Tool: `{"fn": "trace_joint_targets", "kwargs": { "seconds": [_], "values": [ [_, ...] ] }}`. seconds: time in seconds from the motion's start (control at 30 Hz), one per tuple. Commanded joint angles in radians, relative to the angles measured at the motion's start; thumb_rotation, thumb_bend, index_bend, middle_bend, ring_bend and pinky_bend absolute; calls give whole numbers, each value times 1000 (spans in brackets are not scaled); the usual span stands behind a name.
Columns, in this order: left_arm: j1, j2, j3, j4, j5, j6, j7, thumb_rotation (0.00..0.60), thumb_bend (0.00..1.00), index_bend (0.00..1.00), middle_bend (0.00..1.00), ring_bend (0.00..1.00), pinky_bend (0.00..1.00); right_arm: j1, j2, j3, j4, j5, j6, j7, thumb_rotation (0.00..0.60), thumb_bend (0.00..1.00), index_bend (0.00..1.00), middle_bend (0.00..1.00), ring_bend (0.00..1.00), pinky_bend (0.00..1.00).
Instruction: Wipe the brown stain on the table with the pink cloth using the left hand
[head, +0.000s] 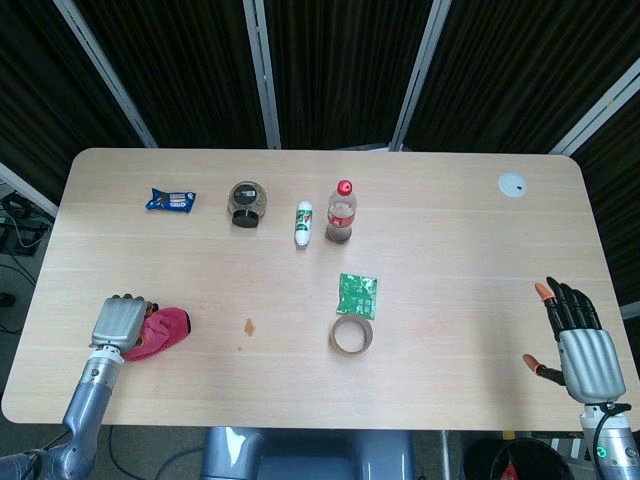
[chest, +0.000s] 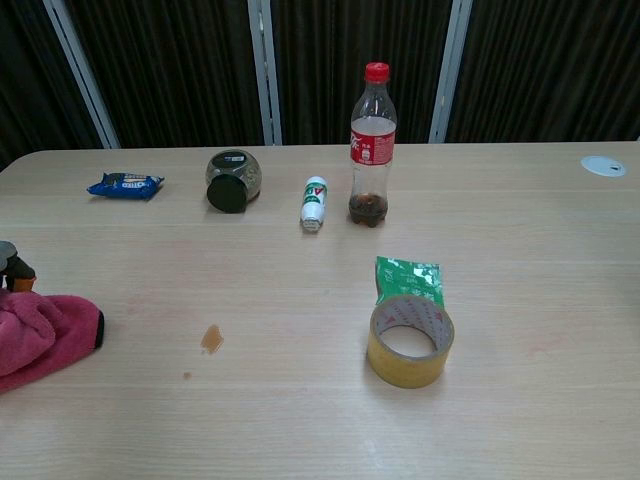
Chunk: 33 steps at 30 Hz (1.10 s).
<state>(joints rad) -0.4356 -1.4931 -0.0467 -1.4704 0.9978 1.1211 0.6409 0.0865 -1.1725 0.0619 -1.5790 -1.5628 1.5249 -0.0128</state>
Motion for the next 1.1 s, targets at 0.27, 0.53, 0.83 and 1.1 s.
{"fn": "trace_joint_targets", "kwargs": {
  "seconds": [0.27,0.53,0.83,1.1],
  "values": [
    [-15,-11,-32,-28,139,65,-90,600,625,844,595,510,567,-1,2,1,-2,2,0,5,600,0,12,0,0,80],
    [-65,-45,-94,-109,135,80,-39,600,626,844,595,510,567,-1,2,4,-2,6,2,12,600,0,12,0,0,80],
    [-136,-118,-165,-169,110,96,23,600,625,844,596,510,567,1,3,5,-1,9,-3,17,600,0,13,0,0,80],
    [-157,-212,-134,-151,118,101,30,600,626,845,595,510,567,2,3,4,1,9,-7,27,600,0,13,0,0,80]
  ]
}}
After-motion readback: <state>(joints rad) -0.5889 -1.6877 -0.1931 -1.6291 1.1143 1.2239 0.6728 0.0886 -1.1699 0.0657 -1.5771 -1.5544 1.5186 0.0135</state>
